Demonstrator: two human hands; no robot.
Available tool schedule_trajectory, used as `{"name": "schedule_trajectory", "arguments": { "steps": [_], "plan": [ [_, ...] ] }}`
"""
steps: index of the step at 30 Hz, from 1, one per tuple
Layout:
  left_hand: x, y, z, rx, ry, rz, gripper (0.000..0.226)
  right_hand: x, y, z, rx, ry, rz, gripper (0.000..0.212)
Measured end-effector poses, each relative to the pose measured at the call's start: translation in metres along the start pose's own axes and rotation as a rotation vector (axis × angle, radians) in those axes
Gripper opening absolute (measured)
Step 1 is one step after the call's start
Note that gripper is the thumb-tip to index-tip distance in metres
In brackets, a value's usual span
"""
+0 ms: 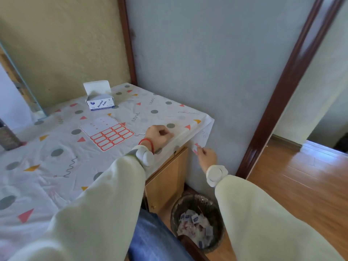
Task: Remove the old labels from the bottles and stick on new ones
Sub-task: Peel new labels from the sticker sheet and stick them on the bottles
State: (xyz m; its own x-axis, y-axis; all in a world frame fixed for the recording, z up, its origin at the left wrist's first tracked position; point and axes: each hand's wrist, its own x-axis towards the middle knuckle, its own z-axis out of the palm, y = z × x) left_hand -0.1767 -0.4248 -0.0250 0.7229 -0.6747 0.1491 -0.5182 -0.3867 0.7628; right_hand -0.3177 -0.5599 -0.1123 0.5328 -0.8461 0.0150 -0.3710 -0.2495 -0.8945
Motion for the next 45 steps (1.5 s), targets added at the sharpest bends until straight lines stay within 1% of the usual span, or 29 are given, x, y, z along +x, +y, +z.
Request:
{"name": "schedule_trajectory", "arguments": {
  "steps": [3, 5, 9, 11, 16, 18, 23, 26, 30, 34, 35, 37, 39, 42, 45],
  "plan": [
    [0.001, -0.001, -0.016, -0.202, 0.051, -0.045, 0.016, 0.001, -0.027, 0.003, 0.065, -0.008, -0.068, 0.044],
    [-0.002, -0.006, -0.030, -0.276, 0.073, -0.060, 0.014, 0.002, -0.043, 0.007, 0.096, -0.019, -0.103, 0.042],
    [-0.011, -0.024, -0.061, -0.251, 0.119, -0.047, 0.012, 0.001, -0.073, 0.024, 0.134, -0.052, -0.181, 0.041],
    [-0.017, -0.039, -0.081, -0.247, 0.161, -0.078, 0.014, -0.004, -0.092, 0.041, 0.128, -0.089, -0.227, 0.040],
    [-0.021, -0.052, -0.105, -0.294, 0.196, -0.163, 0.021, -0.013, -0.121, 0.060, 0.164, -0.145, -0.287, 0.042],
    [-0.023, -0.061, -0.120, -0.248, 0.247, -0.179, 0.023, -0.017, -0.134, 0.075, 0.169, -0.179, -0.307, 0.042],
    [-0.027, -0.090, -0.155, -0.098, 0.356, -0.263, 0.018, -0.017, -0.174, 0.115, 0.109, -0.260, -0.379, 0.040],
    [-0.027, -0.107, -0.170, 0.022, 0.339, -0.290, 0.018, -0.014, -0.191, 0.143, 0.058, -0.308, -0.378, 0.038],
    [-0.029, -0.118, -0.178, 0.057, 0.302, -0.321, 0.022, -0.009, -0.210, 0.172, -0.081, -0.355, -0.427, 0.035],
    [-0.027, -0.125, -0.180, 0.117, 0.260, -0.345, 0.021, -0.002, -0.218, 0.192, -0.226, -0.354, -0.489, 0.021],
    [-0.026, -0.128, -0.181, 0.122, 0.262, -0.353, 0.020, -0.001, -0.219, 0.198, -0.261, -0.362, -0.498, 0.021],
    [-0.025, -0.127, -0.178, 0.106, 0.266, -0.360, 0.019, 0.003, -0.217, 0.201, -0.356, -0.378, -0.505, 0.030],
    [-0.024, -0.127, -0.177, 0.080, 0.264, -0.358, 0.017, 0.007, -0.215, 0.207, -0.407, -0.399, -0.476, 0.035],
    [-0.024, -0.128, -0.177, 0.041, 0.256, -0.347, 0.013, 0.009, -0.215, 0.213, -0.386, -0.429, -0.426, 0.036],
    [-0.025, -0.129, -0.178, 0.012, 0.267, -0.348, 0.013, 0.009, -0.214, 0.215, -0.346, -0.403, -0.430, 0.037]
  ]
}}
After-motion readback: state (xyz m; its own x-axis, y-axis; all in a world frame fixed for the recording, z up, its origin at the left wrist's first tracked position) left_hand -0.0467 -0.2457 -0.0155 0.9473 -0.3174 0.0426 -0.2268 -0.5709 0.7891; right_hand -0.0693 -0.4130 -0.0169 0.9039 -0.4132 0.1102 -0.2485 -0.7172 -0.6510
